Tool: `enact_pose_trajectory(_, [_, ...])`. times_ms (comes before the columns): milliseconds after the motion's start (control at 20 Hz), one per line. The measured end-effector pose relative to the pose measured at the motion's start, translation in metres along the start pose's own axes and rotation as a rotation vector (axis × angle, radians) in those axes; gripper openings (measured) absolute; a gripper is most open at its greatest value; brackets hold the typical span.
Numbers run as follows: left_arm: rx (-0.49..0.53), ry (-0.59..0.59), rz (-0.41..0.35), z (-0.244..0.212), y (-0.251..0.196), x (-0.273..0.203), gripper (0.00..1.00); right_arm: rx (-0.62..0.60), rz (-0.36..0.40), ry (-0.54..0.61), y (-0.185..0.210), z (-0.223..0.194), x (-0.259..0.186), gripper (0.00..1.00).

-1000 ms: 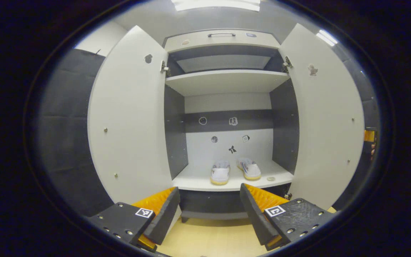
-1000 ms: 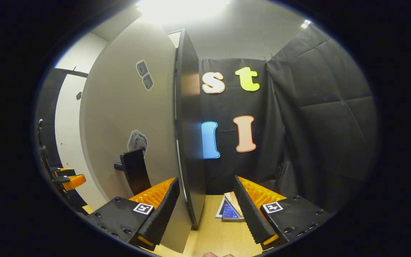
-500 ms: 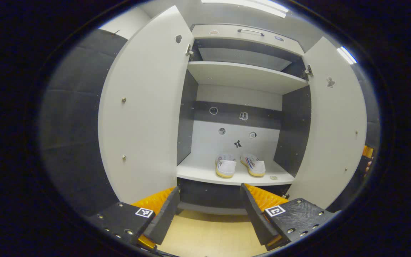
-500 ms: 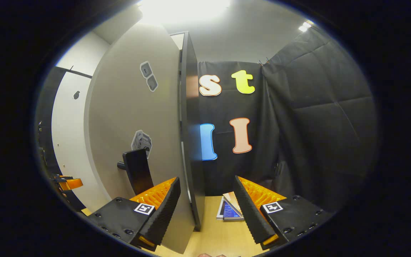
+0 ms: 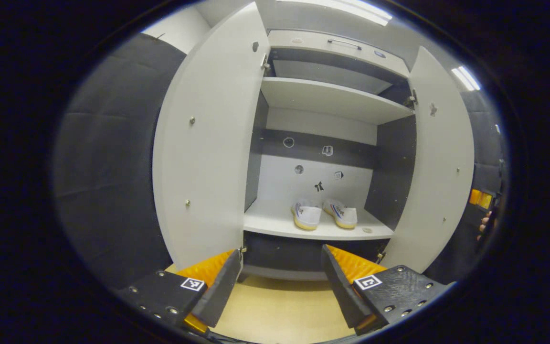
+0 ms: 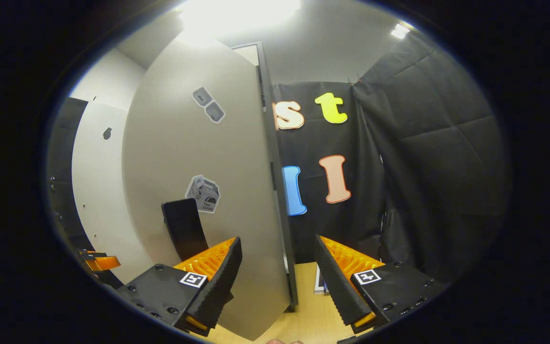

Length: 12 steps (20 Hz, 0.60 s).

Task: Grab one shoe with the right hand and put it into the shoe cabinet, grab the other shoe with the left hand and put it into the shoe cabinet; then close the right door with the right hand and the left door with the left hand.

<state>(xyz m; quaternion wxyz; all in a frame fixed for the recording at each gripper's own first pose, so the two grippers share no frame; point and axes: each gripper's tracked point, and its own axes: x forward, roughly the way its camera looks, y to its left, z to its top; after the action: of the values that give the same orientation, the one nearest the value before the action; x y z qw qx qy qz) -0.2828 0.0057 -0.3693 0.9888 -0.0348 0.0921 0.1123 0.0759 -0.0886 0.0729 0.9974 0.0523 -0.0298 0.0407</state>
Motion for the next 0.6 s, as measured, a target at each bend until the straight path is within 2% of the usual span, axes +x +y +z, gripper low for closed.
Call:
enact_pose_trajectory(50, [0.011,-0.005,-0.004,0.000,0.002,-0.001,1.00,-0.011,0.006,0.003,0.009,-0.001,0.004,0.96])
enact_pose_trajectory(100, [0.018,-0.013,-0.007,0.001,0.004,-0.001,0.97,-0.022,0.016,0.005,0.018,-0.004,0.007,0.96])
enact_pose_trajectory(150, [0.019,-0.019,-0.012,0.001,0.005,-0.002,0.96,-0.037,0.032,0.007,0.030,-0.004,0.012,0.88])
enact_pose_trajectory(250, [0.003,-0.025,-0.025,0.000,0.007,-0.005,1.00,-0.068,0.063,0.013,0.050,-0.010,0.021,0.88])
enact_pose_trajectory(300, [-0.007,-0.029,-0.029,0.000,0.009,-0.007,0.96,-0.090,0.054,0.027,0.053,-0.016,0.025,0.89])
enact_pose_trajectory(350, [-0.015,-0.034,-0.034,0.000,0.012,-0.009,1.00,-0.109,0.040,0.046,0.057,-0.025,0.023,0.99])
enact_pose_trajectory(400, [-0.016,-0.038,-0.039,0.000,0.016,-0.013,0.96,-0.119,0.038,0.053,0.061,-0.029,0.024,1.00])
enact_pose_trajectory(600, [-0.006,-0.040,-0.040,0.004,0.037,-0.028,1.00,-0.110,0.064,0.048,0.069,-0.036,0.022,1.00])
